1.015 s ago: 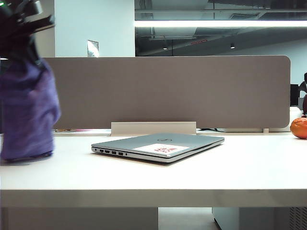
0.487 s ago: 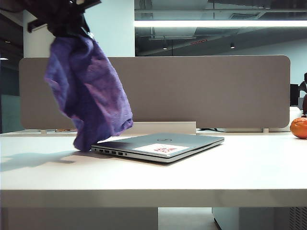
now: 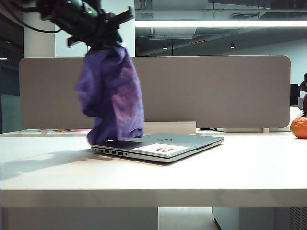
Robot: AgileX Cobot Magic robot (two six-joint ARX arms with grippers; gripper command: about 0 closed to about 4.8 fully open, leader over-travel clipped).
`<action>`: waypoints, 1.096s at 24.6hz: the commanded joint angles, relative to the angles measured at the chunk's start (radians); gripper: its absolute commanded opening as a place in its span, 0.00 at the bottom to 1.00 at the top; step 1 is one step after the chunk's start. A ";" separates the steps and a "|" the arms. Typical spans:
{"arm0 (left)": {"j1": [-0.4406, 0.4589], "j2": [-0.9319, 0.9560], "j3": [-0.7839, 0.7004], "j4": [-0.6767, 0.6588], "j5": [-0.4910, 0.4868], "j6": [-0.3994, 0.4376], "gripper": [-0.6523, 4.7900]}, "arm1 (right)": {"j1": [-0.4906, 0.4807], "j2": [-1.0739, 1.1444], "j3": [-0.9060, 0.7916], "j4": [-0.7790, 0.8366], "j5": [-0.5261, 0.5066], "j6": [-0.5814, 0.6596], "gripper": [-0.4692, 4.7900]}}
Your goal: Pick up the purple rag and put it over the laptop.
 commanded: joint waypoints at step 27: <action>-0.055 0.360 0.352 -0.606 0.013 -0.002 0.54 | 0.001 -0.002 -0.005 0.005 0.002 -0.003 0.13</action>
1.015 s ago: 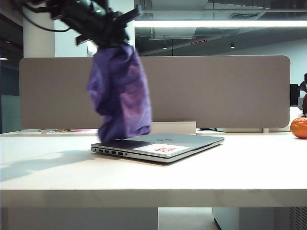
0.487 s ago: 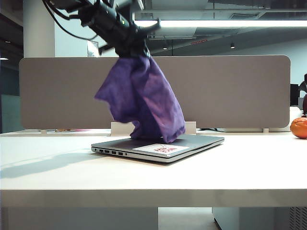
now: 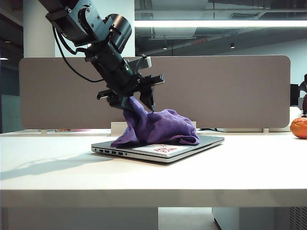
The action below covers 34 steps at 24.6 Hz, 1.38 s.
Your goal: Pick up the purple rag and put it over the laptop.
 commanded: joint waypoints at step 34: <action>0.002 -0.106 0.012 -0.517 0.025 -0.097 0.75 | 0.001 -0.002 -0.005 0.009 0.000 -0.003 0.13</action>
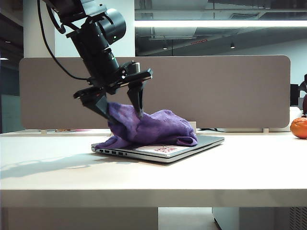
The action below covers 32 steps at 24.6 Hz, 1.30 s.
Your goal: Pick up the purple rag and put it over the laptop.
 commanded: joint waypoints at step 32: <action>-0.002 -0.314 0.003 -0.287 -0.170 0.173 0.11 | 0.000 -0.002 -0.005 0.026 0.692 -0.045 0.13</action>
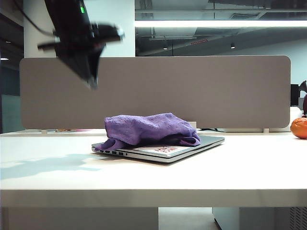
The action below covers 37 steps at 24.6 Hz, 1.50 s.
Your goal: Pick up the purple rag and put it over the laptop.
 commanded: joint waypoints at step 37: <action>-0.002 -1.238 -0.831 0.169 -0.185 0.021 0.11 | 0.001 -0.002 -0.005 0.018 0.237 -0.111 0.13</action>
